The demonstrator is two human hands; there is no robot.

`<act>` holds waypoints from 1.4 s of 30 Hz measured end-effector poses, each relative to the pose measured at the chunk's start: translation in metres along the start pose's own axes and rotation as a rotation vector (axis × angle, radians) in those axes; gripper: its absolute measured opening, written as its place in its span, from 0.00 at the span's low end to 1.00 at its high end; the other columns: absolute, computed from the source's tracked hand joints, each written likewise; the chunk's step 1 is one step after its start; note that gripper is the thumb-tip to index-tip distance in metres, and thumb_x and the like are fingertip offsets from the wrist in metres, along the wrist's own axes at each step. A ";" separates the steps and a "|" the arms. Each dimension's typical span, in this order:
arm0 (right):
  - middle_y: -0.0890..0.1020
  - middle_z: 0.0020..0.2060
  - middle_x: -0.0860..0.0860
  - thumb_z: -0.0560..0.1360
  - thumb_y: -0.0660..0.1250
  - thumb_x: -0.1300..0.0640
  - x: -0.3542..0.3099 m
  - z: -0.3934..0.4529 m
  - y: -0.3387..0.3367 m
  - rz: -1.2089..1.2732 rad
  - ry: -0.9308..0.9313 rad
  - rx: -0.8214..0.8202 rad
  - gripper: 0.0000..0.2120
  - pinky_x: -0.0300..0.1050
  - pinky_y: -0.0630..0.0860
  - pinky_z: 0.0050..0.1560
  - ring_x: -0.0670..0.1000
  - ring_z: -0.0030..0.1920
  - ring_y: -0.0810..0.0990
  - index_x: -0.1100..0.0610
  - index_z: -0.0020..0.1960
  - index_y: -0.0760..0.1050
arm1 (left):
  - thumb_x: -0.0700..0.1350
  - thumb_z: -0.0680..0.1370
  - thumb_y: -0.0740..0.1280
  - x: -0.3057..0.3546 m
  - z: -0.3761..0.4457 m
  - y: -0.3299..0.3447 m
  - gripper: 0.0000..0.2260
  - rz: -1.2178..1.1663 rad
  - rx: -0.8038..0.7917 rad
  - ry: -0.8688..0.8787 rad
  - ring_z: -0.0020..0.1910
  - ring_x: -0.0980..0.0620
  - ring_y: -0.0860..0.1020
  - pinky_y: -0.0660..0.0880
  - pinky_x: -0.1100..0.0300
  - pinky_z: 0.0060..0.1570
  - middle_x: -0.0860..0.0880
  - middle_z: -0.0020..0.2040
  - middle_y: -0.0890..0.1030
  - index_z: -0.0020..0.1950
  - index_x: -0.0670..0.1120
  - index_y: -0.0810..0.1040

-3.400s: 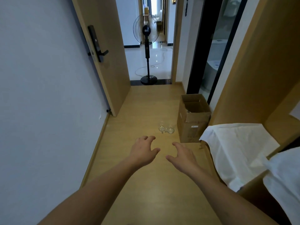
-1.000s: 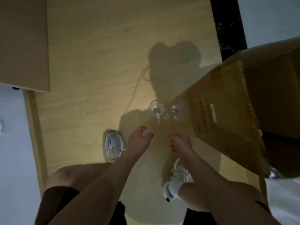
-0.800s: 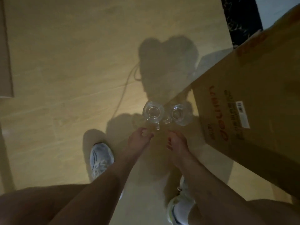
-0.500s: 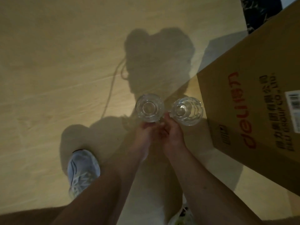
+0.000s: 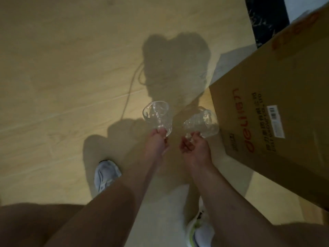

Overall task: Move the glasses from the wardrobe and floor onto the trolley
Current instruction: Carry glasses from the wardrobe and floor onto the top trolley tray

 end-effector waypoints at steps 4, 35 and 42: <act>0.76 0.37 0.55 0.85 0.60 0.51 -0.018 -0.109 0.001 -0.120 0.034 -0.034 0.11 0.46 0.71 0.38 0.52 0.36 0.75 0.54 0.45 0.72 | 0.47 0.83 0.60 0.052 -0.100 -0.019 0.06 0.046 -0.027 0.017 0.46 0.50 0.70 0.72 0.56 0.48 0.47 0.49 0.73 0.55 0.48 0.76; 0.72 0.28 0.52 0.82 0.62 0.44 -0.173 -0.848 0.315 -0.726 -0.647 -0.854 0.17 0.49 0.81 0.39 0.51 0.29 0.73 0.52 0.38 0.68 | 0.55 0.83 0.60 0.503 -0.706 -0.332 0.15 -0.467 0.088 0.717 0.37 0.49 0.72 0.74 0.56 0.41 0.46 0.36 0.74 0.38 0.50 0.69; 0.79 0.36 0.57 0.79 0.64 0.45 -0.154 -0.884 0.322 -0.948 -0.640 -1.065 0.16 0.46 0.80 0.32 0.54 0.33 0.78 0.55 0.39 0.71 | 0.55 0.82 0.60 0.457 -0.755 -0.359 0.16 -0.717 0.263 0.735 0.44 0.44 0.75 0.75 0.54 0.44 0.40 0.46 0.78 0.38 0.48 0.69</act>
Point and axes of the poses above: each hand's wrist, its own z-axis towards the middle knuckle, its own y-axis out of the palm, x = y × z, the point moved 1 cm from there along z, towards the middle knuckle
